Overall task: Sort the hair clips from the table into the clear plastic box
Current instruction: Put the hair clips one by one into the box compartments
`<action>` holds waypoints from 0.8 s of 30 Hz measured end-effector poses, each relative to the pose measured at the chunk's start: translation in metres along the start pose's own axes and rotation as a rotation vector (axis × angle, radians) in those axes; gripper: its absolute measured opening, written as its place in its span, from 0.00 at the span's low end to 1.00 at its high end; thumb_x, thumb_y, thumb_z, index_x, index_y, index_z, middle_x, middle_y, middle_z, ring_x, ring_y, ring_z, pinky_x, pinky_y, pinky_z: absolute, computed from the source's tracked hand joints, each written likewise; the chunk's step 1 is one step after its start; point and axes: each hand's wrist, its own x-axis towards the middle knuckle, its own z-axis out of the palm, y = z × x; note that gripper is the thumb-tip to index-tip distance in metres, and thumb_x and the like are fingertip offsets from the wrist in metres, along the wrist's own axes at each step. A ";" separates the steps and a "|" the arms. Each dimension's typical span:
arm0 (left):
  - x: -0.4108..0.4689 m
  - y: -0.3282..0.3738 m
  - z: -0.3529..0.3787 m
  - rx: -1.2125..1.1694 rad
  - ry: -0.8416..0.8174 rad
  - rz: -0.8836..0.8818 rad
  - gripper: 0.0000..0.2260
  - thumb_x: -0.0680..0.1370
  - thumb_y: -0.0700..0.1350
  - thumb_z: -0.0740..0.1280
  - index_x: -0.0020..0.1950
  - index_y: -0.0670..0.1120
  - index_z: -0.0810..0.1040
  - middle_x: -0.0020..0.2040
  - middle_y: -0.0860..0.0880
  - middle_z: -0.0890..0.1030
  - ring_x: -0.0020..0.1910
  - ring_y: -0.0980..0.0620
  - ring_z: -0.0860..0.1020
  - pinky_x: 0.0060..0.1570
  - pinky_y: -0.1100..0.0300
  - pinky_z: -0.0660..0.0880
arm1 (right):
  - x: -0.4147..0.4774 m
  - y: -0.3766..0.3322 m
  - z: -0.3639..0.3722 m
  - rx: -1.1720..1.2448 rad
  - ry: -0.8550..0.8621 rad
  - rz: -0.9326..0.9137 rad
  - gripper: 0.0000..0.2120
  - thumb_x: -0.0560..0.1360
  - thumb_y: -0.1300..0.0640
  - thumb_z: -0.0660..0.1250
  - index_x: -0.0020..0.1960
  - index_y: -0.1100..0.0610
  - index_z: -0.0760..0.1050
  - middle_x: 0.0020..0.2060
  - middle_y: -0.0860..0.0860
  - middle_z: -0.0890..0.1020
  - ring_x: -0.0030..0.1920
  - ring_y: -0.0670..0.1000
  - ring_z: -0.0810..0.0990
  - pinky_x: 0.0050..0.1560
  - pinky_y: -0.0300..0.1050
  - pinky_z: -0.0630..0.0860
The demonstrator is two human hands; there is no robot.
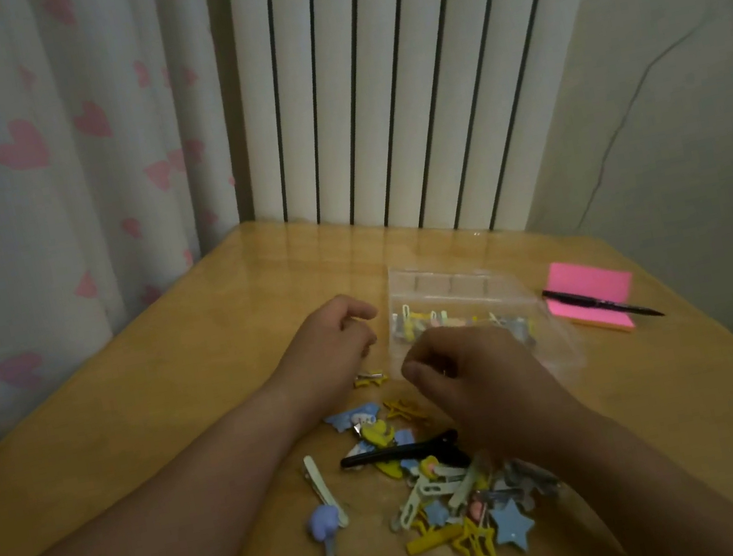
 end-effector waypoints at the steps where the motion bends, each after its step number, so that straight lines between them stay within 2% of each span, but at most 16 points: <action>1: 0.000 0.000 -0.001 0.038 -0.014 0.006 0.09 0.83 0.41 0.65 0.59 0.50 0.81 0.49 0.45 0.83 0.48 0.46 0.82 0.50 0.50 0.79 | -0.001 0.002 0.001 -0.042 -0.034 -0.009 0.06 0.81 0.48 0.68 0.50 0.45 0.84 0.42 0.41 0.85 0.42 0.42 0.81 0.44 0.45 0.81; 3: -0.001 0.001 -0.001 0.117 -0.032 0.023 0.09 0.82 0.41 0.65 0.57 0.51 0.82 0.49 0.47 0.83 0.43 0.49 0.80 0.44 0.54 0.76 | -0.003 0.005 0.000 -0.115 -0.097 -0.007 0.08 0.81 0.45 0.68 0.53 0.45 0.85 0.44 0.42 0.86 0.43 0.42 0.82 0.45 0.46 0.81; 6: -0.002 0.001 0.000 0.177 -0.037 0.026 0.09 0.82 0.41 0.64 0.54 0.51 0.83 0.45 0.47 0.83 0.35 0.52 0.75 0.38 0.56 0.72 | -0.004 0.006 -0.002 -0.160 -0.174 0.012 0.11 0.80 0.41 0.68 0.51 0.46 0.85 0.43 0.43 0.85 0.42 0.43 0.82 0.45 0.48 0.83; 11: -0.005 0.001 0.004 0.185 -0.026 0.067 0.07 0.83 0.45 0.66 0.51 0.48 0.83 0.42 0.48 0.82 0.40 0.52 0.77 0.42 0.55 0.73 | -0.004 -0.002 -0.001 -0.181 -0.225 0.095 0.10 0.79 0.44 0.70 0.47 0.48 0.86 0.42 0.46 0.86 0.42 0.47 0.83 0.46 0.52 0.85; 15: -0.004 -0.001 0.006 0.165 0.006 0.077 0.07 0.82 0.46 0.67 0.49 0.48 0.83 0.43 0.44 0.83 0.40 0.51 0.77 0.42 0.54 0.73 | -0.003 -0.010 -0.002 -0.219 -0.256 0.115 0.09 0.80 0.48 0.68 0.55 0.48 0.85 0.50 0.46 0.86 0.48 0.49 0.84 0.51 0.52 0.84; 17: -0.004 -0.002 0.005 0.151 0.010 0.072 0.07 0.82 0.46 0.66 0.49 0.48 0.83 0.41 0.47 0.81 0.39 0.52 0.76 0.41 0.55 0.72 | -0.003 -0.012 -0.004 -0.248 -0.288 0.125 0.09 0.80 0.48 0.68 0.56 0.48 0.83 0.52 0.47 0.84 0.51 0.50 0.82 0.52 0.52 0.83; 20: -0.004 -0.002 0.005 0.141 0.010 0.069 0.07 0.82 0.46 0.66 0.48 0.49 0.83 0.38 0.52 0.79 0.37 0.54 0.75 0.39 0.56 0.71 | -0.003 -0.012 -0.008 -0.214 -0.341 0.179 0.06 0.77 0.50 0.70 0.53 0.48 0.78 0.50 0.47 0.80 0.50 0.50 0.79 0.51 0.51 0.81; 22: -0.003 -0.003 0.005 0.136 0.004 0.064 0.06 0.82 0.46 0.67 0.48 0.49 0.83 0.38 0.51 0.79 0.38 0.54 0.76 0.39 0.56 0.71 | -0.003 -0.009 -0.009 -0.171 -0.354 0.190 0.05 0.76 0.52 0.69 0.50 0.47 0.75 0.47 0.46 0.79 0.47 0.49 0.78 0.49 0.51 0.80; 24: -0.003 -0.003 0.006 0.127 -0.004 0.071 0.06 0.82 0.46 0.67 0.49 0.50 0.83 0.39 0.50 0.80 0.39 0.52 0.76 0.41 0.54 0.73 | -0.004 -0.007 -0.010 -0.139 -0.355 0.167 0.05 0.78 0.55 0.68 0.51 0.46 0.75 0.46 0.46 0.78 0.46 0.48 0.78 0.48 0.49 0.79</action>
